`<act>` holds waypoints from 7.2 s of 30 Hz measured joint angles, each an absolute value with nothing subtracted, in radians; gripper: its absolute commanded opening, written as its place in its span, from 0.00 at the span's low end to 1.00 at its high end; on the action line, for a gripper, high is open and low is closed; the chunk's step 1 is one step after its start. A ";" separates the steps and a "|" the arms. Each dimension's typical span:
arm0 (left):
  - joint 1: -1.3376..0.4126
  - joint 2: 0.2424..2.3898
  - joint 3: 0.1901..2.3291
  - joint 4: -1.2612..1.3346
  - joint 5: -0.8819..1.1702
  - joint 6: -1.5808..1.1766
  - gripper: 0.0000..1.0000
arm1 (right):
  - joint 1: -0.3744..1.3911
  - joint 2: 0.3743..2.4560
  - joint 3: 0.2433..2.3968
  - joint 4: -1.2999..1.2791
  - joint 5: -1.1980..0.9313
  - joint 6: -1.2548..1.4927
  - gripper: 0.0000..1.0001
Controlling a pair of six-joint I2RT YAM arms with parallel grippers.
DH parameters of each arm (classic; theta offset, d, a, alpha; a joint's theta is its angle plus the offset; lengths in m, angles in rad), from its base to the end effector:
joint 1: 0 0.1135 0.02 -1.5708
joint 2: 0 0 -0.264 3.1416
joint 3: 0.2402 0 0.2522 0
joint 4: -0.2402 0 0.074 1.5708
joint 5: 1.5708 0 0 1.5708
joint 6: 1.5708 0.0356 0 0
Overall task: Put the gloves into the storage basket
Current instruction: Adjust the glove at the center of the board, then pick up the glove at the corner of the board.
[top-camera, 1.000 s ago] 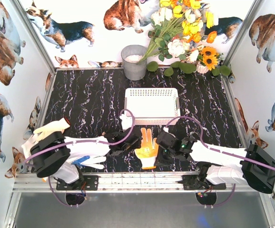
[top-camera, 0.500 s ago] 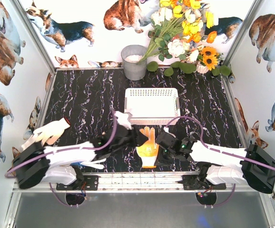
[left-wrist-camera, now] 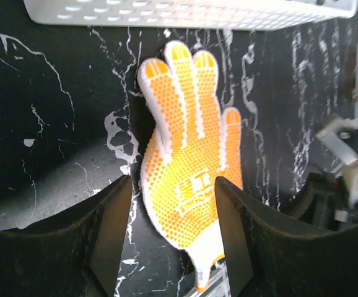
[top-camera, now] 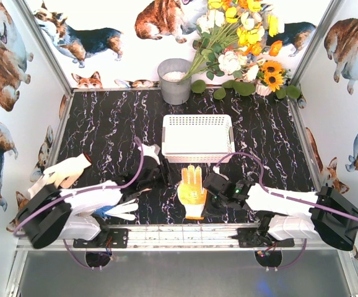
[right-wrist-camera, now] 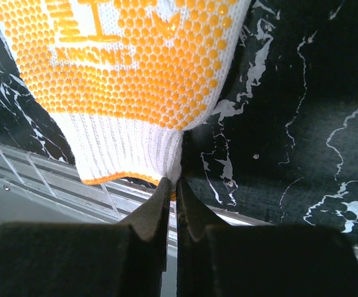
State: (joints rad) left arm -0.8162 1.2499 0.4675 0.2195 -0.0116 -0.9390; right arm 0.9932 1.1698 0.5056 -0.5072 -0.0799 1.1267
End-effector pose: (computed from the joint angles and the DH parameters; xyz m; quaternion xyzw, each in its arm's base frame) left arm 0.1684 -0.1785 0.1754 -0.0565 0.8738 -0.3682 0.3125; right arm 0.1010 0.1602 0.1519 0.0574 0.9777 0.1920 0.0628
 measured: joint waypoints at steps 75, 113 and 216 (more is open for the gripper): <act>-0.802 1.579 0.619 0.227 0.149 -0.788 0.32 | 0.830 1.266 0.607 -0.404 0.003 0.993 0.08; -0.861 1.107 0.815 -0.389 -0.286 -0.756 0.83 | 0.828 1.044 0.567 -0.371 -0.063 0.942 0.48; 0.751 1.308 0.726 -0.268 -0.614 -0.248 0.64 | 0.705 0.459 0.788 -0.898 0.109 0.716 0.63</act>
